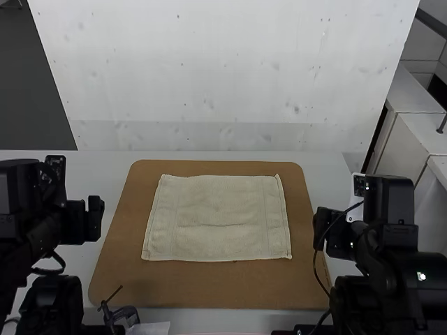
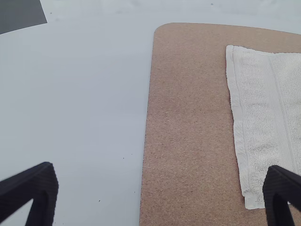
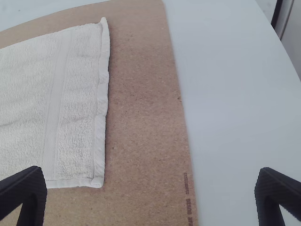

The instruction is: Fold the towel.

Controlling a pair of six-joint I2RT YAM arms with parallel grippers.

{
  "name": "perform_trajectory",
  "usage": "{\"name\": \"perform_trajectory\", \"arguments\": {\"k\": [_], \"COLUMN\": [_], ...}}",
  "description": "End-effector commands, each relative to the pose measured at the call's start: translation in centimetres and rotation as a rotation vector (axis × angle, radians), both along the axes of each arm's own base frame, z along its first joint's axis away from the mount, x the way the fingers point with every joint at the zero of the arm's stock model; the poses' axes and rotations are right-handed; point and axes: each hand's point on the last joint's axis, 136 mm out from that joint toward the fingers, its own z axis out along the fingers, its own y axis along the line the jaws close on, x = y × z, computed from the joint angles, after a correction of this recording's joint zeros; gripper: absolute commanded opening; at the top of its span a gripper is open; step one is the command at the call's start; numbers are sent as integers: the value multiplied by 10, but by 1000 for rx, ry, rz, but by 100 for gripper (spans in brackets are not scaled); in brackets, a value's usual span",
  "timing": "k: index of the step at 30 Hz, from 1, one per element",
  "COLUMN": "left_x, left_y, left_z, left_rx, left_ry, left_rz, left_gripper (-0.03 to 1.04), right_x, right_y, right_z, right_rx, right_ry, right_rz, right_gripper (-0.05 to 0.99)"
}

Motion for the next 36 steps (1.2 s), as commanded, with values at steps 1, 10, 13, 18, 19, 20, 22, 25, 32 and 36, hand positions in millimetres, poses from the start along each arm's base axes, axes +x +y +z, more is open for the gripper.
{"name": "perform_trajectory", "arguments": {"k": [1, 10, 13, 18, 19, 20, 22, 25, 32, 36], "left_x": [0, 0, 0, 1, 1, 1, 1, 1, 9, 26], "left_y": [-18, -18, -18, -14, -14, -14, -14, -14, -13, -17], "left_z": [6, 6, 7, 7, 7, 7, 7, 8, 21, 17], "left_rx": [-80, -81, -88, -98, -95, -94, -90, -91, -88, -98], "left_ry": [-42, -42, -45, -49, -49, -49, -47, -47, 28, 96], "left_rz": [-79, -78, -72, -36, -39, -40, -42, -43, -38, -56], "left_gripper": [97, 97, 97, 97, 97, 98, 98, 98, 96, 95], "right_x": [0, 0, 0, 1, 1, 1, 0, 0, 13, 26], "right_y": [5, 5, 5, 3, 3, 3, 3, 5, 10, 11], "right_z": [16, 16, 16, 16, 16, 16, 16, 16, 4, -5], "right_rx": [22, 22, 23, 23, 23, 23, 23, 28, 47, 46], "right_ry": [-57, -57, -59, -56, -57, -56, -56, -56, 64, 162], "right_rz": [22, 22, 21, 8, 8, 8, 8, 17, 29, 30], "right_gripper": [97, 97, 97, 97, 97, 97, 97, 97, 97, 97]}}
